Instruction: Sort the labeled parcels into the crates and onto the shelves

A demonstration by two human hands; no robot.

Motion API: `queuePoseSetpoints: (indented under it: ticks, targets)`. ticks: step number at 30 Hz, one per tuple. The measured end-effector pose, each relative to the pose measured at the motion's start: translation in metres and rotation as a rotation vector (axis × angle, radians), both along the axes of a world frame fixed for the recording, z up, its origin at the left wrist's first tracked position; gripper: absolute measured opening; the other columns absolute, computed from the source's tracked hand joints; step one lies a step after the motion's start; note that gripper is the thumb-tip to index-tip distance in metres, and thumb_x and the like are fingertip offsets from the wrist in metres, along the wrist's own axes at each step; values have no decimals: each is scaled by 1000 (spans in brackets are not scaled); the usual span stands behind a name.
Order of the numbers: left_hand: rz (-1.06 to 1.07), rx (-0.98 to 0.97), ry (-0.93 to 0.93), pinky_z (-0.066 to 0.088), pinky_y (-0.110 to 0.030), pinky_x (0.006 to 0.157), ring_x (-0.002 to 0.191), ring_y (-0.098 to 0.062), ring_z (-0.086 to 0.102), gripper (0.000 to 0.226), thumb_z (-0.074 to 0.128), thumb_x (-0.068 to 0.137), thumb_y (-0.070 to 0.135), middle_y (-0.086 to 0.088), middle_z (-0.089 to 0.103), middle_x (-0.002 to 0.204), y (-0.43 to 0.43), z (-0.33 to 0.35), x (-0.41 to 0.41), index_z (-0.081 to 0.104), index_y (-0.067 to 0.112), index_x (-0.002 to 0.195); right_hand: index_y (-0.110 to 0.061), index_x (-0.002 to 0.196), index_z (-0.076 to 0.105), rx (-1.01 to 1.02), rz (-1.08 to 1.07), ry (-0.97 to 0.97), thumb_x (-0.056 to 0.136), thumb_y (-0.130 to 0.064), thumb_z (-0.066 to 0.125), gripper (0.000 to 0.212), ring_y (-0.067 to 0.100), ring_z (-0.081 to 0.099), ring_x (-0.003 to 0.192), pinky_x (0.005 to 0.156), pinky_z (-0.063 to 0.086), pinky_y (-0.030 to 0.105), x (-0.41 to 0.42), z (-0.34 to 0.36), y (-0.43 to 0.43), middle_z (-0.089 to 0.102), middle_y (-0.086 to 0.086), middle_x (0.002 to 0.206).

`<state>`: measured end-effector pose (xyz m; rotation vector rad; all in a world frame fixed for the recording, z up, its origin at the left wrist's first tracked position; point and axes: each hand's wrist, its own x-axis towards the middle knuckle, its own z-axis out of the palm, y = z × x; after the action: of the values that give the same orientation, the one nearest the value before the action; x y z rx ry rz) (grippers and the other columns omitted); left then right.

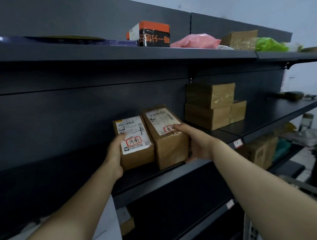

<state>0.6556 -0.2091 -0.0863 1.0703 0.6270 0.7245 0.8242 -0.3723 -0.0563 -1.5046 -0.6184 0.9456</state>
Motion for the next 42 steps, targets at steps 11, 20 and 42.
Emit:
queuePoseSetpoints:
  ticks: [11, 20, 42]
  targets:
    - [-257, 30, -109, 49, -32, 64, 60, -12, 70, 20, 49, 92, 36, 4, 73, 69, -135, 6, 108, 65, 24, 94, -42, 115, 63, 298, -476, -74, 91, -44, 47, 28, 12, 63, 93, 76, 46, 32, 60, -14, -158, 72, -7, 103]
    - [-607, 50, -68, 57, -30, 58, 74, -18, 72, 32, 45, 95, 30, -2, 75, 92, -304, -39, 257, 58, 21, 123, -27, 120, 59, 141, -652, 44, 81, -47, 63, 43, 16, 68, 91, 74, 53, 34, 148, -63, -375, 73, -1, 106]
    - [-715, 50, 289, 54, -28, 56, 87, -17, 69, 66, 65, 86, 15, -1, 66, 115, -426, -200, 493, 33, 31, 142, -24, 109, 60, -104, -1130, 232, 93, -36, 56, 20, 14, 60, 74, 55, 44, 26, 322, -219, -525, 65, -2, 89]
